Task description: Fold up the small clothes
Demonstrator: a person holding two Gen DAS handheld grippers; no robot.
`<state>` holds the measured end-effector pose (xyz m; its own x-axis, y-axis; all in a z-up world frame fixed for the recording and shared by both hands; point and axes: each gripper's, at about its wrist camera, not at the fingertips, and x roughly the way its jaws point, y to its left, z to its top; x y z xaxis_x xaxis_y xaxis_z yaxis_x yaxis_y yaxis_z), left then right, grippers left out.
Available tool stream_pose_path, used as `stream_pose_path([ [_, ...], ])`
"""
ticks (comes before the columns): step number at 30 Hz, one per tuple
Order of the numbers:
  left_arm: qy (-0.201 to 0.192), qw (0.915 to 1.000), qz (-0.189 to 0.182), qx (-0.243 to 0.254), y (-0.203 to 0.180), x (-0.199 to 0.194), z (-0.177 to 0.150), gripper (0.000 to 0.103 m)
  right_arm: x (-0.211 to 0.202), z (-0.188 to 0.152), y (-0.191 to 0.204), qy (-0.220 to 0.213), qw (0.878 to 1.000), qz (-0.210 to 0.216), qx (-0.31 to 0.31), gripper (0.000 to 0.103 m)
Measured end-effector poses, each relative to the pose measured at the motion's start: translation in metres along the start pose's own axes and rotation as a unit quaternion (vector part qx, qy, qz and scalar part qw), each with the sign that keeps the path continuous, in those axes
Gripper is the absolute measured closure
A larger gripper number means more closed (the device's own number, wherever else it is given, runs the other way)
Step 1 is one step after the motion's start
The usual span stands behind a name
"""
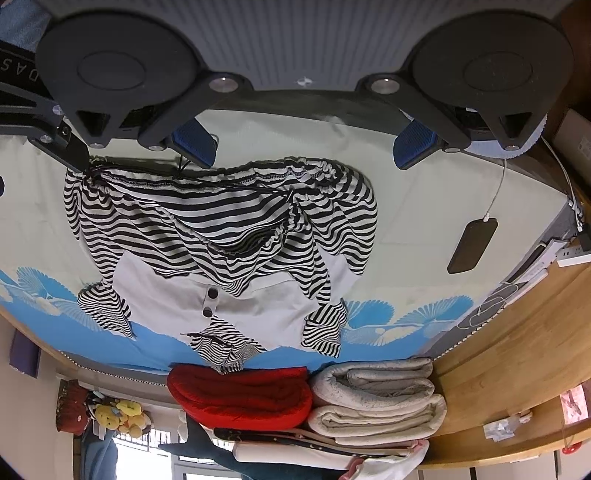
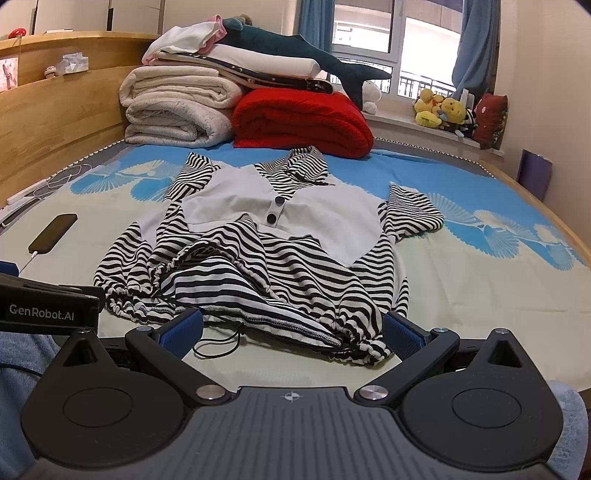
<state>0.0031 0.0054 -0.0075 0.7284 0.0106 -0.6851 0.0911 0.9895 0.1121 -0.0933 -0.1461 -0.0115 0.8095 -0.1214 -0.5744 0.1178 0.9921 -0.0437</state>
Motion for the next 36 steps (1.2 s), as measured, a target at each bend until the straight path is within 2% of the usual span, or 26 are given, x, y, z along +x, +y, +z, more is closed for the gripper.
stream_pose_path([
  [36, 0.007, 1.0000, -0.004, -0.006, 0.0005, 0.0013, -0.0006, 0.000, -0.0013, -0.0009, 0.0043, 0.003, 1.000, 0.002, -0.007, 0.001],
])
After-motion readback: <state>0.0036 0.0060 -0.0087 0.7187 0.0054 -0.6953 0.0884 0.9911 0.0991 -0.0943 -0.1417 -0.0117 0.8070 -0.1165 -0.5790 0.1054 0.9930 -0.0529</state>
